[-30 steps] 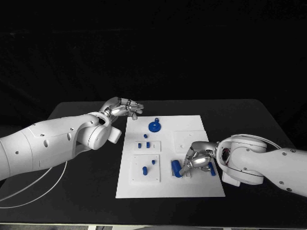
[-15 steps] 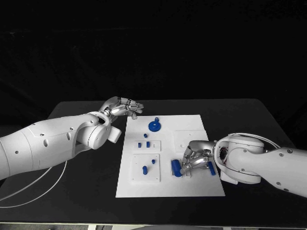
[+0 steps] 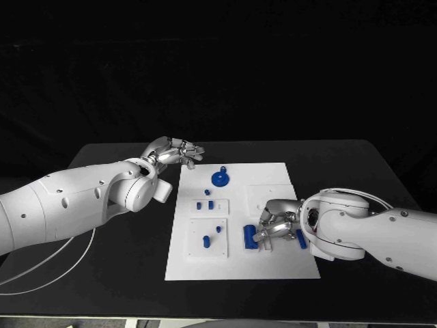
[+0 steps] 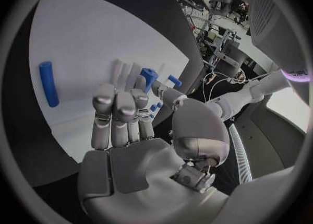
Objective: Assemble the parts on the task board
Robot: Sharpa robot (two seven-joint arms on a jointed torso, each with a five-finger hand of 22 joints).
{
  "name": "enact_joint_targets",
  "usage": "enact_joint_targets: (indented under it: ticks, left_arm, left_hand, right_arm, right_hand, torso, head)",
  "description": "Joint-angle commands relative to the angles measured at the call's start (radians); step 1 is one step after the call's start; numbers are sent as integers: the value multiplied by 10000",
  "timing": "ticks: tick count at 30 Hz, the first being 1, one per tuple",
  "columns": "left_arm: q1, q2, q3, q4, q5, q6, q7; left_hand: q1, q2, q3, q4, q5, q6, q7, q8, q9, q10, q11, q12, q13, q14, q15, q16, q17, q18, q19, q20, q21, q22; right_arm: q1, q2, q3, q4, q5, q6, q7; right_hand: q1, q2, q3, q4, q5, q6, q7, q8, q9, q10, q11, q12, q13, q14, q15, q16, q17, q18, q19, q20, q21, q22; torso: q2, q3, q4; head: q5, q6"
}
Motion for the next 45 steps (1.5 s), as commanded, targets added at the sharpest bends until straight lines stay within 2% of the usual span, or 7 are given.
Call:
enact_joint_targets:
  ticks: [1, 10, 15, 17, 28, 41, 45]
  left_arm:
    - [9, 3, 8, 30, 54, 118, 65]
    - [9, -5, 8, 33, 54, 123, 57]
    - [9, -21, 8, 27, 54, 121, 50]
    - [9, -26, 8, 34, 54, 121, 52]
    - [9, 2, 8, 3, 53, 123, 55]
    - [9, -12, 8, 11, 53, 135, 48]
    - [9, -10, 8, 16, 53, 142, 48]
  left_hand:
    - [-23, 68, 4, 42, 26, -74, 12, 53, -11, -69, -11, -15, 10, 78, 4, -37, 14, 141, 52, -83, -66, 16]
    - [-17, 71, 6, 43, 26, -75, 11, 55, -13, -69, -12, -14, 10, 78, 3, -41, 20, 142, 52, -84, -70, 20]
    - [-14, 72, 7, 42, 26, -76, 11, 56, -13, -69, -12, -14, 11, 78, 3, -43, 22, 143, 52, -85, -72, 22]
    - [-13, 73, 8, 43, 26, -76, 10, 56, -13, -70, -12, -14, 11, 78, 3, -44, 24, 143, 52, -85, -73, 23]
    - [-9, 75, 9, 43, 26, -77, 10, 58, -14, -70, -12, -14, 12, 78, 2, -48, 30, 143, 52, -85, -78, 28]
    - [-12, 79, 7, 50, 25, -78, 10, 60, -15, -70, -12, -14, 12, 78, 3, -53, 36, 142, 53, -84, -82, 32]
    - [-17, 80, 5, 54, 25, -77, 11, 61, -16, -70, -11, -14, 12, 78, 4, -55, 39, 142, 53, -84, -84, 34]
  right_arm:
    - [-10, 50, -2, -1, -125, 228, -203]
    - [-37, 148, -3, -49, -246, 757, -337]
    - [-52, 106, -3, -29, -252, 612, -254]
    - [-52, 81, -3, -18, -252, 583, -225]
    - [-54, 114, -3, -6, -364, 691, -289]
    - [-109, 226, -3, -80, -813, 472, -642]
    - [-109, 246, -3, -87, -784, 460, -686]
  right_hand:
    - [-108, -26, 62, 0, 49, 123, 31, -47, -14, 95, -11, 52, 31, 24, -61, -25, -11, 389, 8, 40, 5, 19]
    - [-177, -162, -89, -404, 361, 116, 33, -45, -36, 84, -7, 37, 73, 17, -62, -9, -10, 389, -3, 28, 48, 59]
    - [-228, -529, -585, -907, 856, 79, 47, -40, -37, 40, 2, -20, 75, 15, -55, -4, -15, 389, -6, 25, 60, 69]
    - [-426, -688, -832, -881, 733, 73, 45, -38, -40, 36, 7, -35, 79, 13, -54, -11, -23, 389, -7, 33, 40, 54]
    - [-268, -767, -1008, -1050, 431, 71, 31, -28, -45, 55, -12, -38, 113, 11, -73, -13, -30, 389, -6, -14, 6, 31]
    - [-76, -111, -435, -686, -188, 124, 20, -15, -81, 140, -24, -16, 179, 16, -77, -16, -45, 389, 27, 1, -34, -2]
    - [-204, -138, -301, -468, -185, 131, 20, -12, -87, 156, -22, -10, 197, 16, -75, -8, -43, 389, 34, 13, -25, 5]
  torso:
    - [3, -1, -2]
    - [-5, -4, -5]
    - [-1, -1, 0]
    - [-4, 0, -1]
    - [-2, -4, -5]
    - [-3, -1, -2]
    - [-3, -3, -3]
  head:
    - [-7, -11]
    - [-17, -38]
    - [-11, -59]
    - [-13, -59]
    - [-18, -87]
    - [-10, -118]
    - [-12, -123]
